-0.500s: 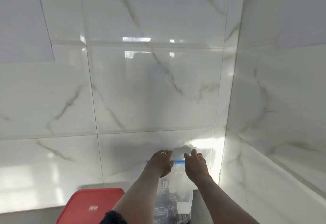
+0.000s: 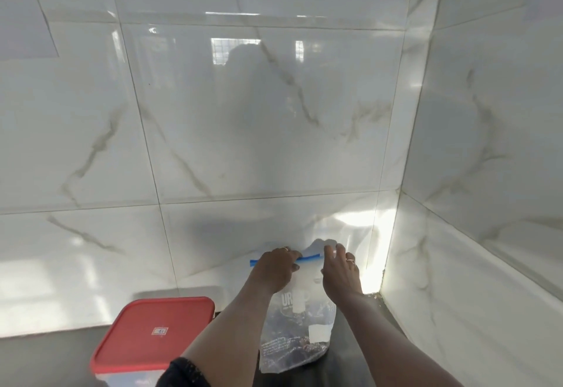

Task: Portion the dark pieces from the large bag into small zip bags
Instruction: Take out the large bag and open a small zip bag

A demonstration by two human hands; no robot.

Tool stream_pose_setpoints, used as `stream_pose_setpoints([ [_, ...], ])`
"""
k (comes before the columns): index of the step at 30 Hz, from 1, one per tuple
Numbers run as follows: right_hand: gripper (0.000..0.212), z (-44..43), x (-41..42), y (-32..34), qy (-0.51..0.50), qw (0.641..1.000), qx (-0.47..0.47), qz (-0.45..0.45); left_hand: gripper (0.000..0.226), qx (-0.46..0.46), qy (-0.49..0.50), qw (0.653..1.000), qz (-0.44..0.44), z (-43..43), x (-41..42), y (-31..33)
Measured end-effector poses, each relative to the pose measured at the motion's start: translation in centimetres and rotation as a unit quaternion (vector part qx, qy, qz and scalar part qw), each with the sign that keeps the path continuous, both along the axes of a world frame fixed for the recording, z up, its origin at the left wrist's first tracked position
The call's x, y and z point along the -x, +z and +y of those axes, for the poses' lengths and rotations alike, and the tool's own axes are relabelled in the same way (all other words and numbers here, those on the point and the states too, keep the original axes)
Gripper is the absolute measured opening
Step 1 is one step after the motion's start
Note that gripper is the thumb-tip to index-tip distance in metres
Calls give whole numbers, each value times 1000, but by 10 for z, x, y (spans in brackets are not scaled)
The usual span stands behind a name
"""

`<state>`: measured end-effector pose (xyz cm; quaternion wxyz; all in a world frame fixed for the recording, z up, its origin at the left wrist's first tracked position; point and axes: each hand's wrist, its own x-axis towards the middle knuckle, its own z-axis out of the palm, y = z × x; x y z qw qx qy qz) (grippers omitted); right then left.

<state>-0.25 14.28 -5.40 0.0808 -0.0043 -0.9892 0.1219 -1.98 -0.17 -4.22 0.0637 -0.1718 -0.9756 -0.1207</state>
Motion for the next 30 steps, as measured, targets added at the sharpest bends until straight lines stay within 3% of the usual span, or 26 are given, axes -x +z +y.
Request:
stream_pose_setpoints([
  [4,55,7,-4,3,17,999,27,3,33,-36,-13,999,31,2,-7,6],
  [8,36,15,-15,16,31,997,72,21,27,-30,-34,997,55,1,-21,15],
  [13,17,19,-41,45,40,996,60,44,22,-27,-58,994,85,-7,-43,29],
  [16,17,17,-59,62,48,996,71,36,18,-58,-68,991,101,-17,-53,36],
  [22,24,-12,-98,93,23,990,126,60,24,-94,-41,995,16,-60,-93,51],
  [30,34,-54,-138,104,24,987,132,84,23,-147,-20,986,83,-113,-129,55],
])
